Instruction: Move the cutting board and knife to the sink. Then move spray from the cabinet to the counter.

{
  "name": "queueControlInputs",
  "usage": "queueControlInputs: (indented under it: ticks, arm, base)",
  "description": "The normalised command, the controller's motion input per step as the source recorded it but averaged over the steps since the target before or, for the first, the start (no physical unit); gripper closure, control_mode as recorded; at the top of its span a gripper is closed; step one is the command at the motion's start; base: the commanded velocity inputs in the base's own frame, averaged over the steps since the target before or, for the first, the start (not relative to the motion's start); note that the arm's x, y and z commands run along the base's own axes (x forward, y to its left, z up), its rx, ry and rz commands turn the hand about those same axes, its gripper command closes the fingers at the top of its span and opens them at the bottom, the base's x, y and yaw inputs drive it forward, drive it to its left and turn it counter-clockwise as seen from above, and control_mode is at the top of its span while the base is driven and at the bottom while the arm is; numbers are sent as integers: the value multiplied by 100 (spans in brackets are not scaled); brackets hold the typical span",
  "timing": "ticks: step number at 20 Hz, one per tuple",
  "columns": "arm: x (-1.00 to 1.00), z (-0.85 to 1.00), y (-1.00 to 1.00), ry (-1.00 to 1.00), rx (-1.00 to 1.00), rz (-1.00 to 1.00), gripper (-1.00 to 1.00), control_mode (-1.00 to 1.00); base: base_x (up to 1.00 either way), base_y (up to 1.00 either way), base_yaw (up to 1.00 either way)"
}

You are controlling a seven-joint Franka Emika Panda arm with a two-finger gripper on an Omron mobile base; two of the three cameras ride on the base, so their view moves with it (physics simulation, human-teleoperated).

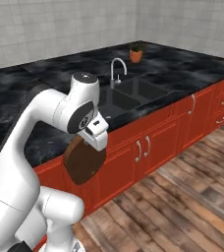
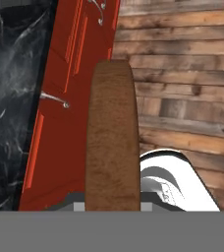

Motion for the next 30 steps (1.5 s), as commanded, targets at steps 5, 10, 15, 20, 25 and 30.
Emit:
queueControlInputs:
  ticks: [5, 10, 15, 20, 25, 30]
  arm:
    - [0, 0, 0, 0, 0, 0, 100, 100]
    - [0, 0, 0, 0, 0, 0, 100, 100]
    - [0, 0, 0, 0, 0, 0, 100, 100]
    - [0, 0, 0, 0, 0, 0, 100, 100]
    - [0, 0, 0, 0, 0, 0, 100, 100]
    - [0, 0, 0, 0, 0, 0, 100, 100]
  base:
    - [89, -56, 33]
    - [90, -53, 44]
    - [53, -66, 50]
    - [44, -51, 49]
    - [33, -57, 62]
    - [11, -57, 63]
